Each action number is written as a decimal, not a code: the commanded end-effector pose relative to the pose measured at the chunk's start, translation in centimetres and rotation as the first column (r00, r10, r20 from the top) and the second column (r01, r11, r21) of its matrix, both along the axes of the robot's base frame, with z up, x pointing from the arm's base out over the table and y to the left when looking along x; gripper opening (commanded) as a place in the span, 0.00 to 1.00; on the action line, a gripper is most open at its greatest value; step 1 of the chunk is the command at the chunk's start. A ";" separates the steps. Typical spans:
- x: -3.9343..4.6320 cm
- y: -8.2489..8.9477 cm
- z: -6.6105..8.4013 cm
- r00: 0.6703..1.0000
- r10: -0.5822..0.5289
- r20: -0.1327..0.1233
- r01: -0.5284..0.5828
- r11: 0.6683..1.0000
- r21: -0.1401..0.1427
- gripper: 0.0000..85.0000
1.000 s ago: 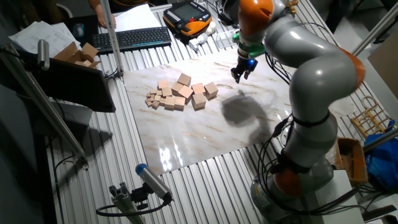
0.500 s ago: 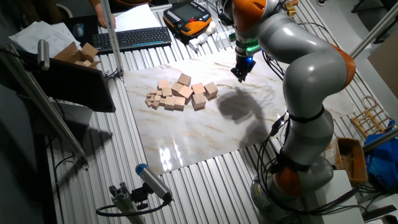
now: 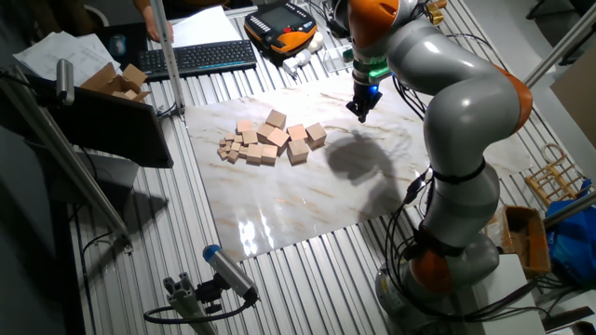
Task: Stack the blocks into a cross shape
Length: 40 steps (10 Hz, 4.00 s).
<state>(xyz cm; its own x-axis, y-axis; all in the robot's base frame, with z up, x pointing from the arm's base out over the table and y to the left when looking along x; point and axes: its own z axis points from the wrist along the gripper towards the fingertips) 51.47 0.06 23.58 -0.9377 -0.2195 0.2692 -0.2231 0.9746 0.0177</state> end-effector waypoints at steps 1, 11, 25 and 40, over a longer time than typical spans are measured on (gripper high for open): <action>0.01 0.0 0.0 1.000 0.009 -0.002 -0.009 1.000 0.002 0.00; -0.01 0.0 0.0 1.000 0.028 0.001 -0.028 1.000 0.014 0.00; 1.40 7.7 -1.7 0.976 -0.193 0.098 0.187 0.980 0.061 0.60; 6.44 10.8 -12.7 0.957 -0.145 0.252 0.137 0.989 0.049 1.00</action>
